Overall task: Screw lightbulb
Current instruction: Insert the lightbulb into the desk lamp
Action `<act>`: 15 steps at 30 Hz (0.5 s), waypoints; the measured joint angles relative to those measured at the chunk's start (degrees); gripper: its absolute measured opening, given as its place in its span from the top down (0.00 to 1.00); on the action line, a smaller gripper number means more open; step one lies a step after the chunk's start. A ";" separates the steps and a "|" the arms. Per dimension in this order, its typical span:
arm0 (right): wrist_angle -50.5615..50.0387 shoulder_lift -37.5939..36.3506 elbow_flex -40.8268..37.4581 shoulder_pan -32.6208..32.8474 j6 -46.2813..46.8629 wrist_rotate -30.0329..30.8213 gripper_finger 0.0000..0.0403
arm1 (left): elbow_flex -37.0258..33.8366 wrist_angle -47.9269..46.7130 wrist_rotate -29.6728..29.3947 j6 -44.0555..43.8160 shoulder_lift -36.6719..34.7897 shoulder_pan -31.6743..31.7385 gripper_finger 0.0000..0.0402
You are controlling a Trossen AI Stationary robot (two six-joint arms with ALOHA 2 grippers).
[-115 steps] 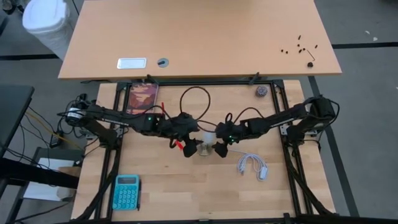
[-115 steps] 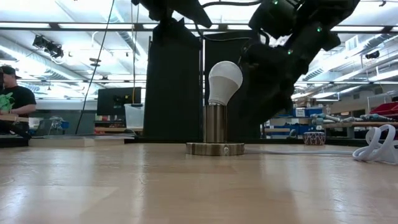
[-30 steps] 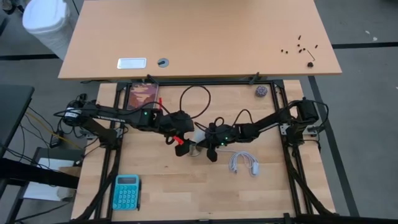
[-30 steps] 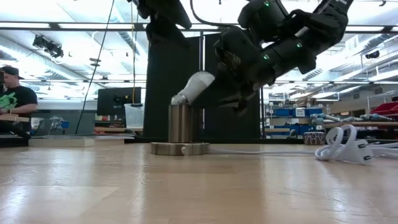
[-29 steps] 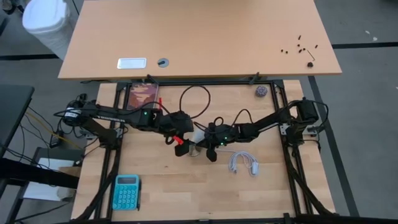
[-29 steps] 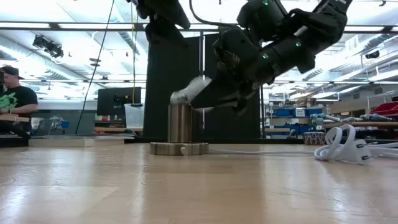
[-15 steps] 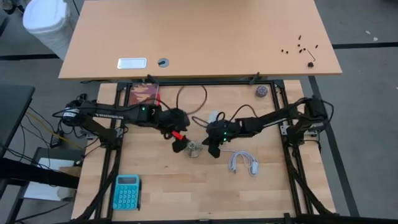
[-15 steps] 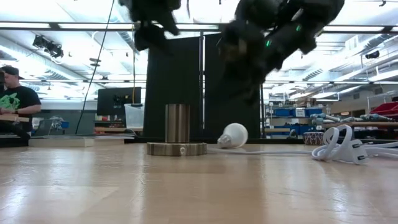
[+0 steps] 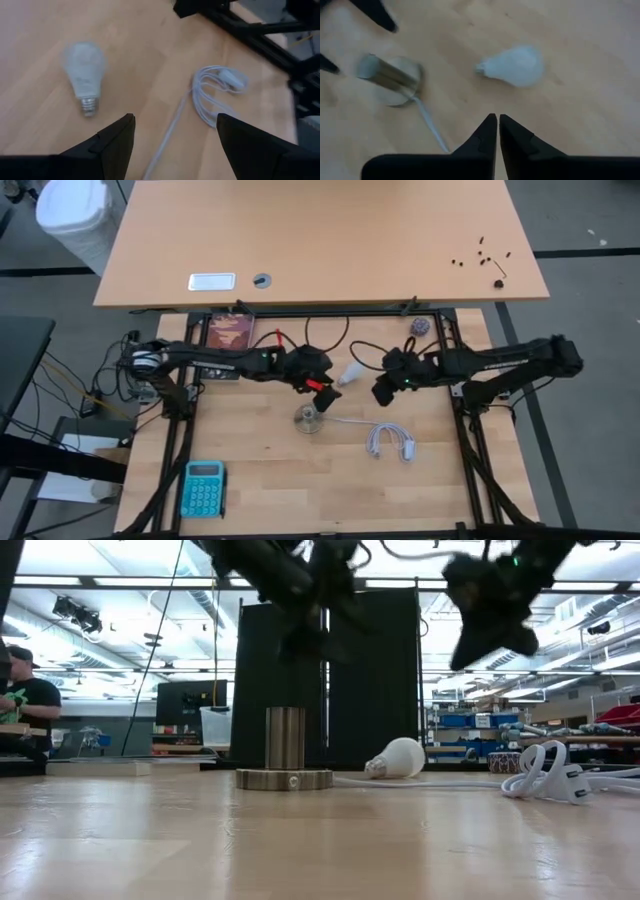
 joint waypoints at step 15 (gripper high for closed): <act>18.93 0.51 -17.88 -6.53 -0.93 -9.72 0.55 | 3.70 8.75 -2.11 11.99 9.84 1.71 0.29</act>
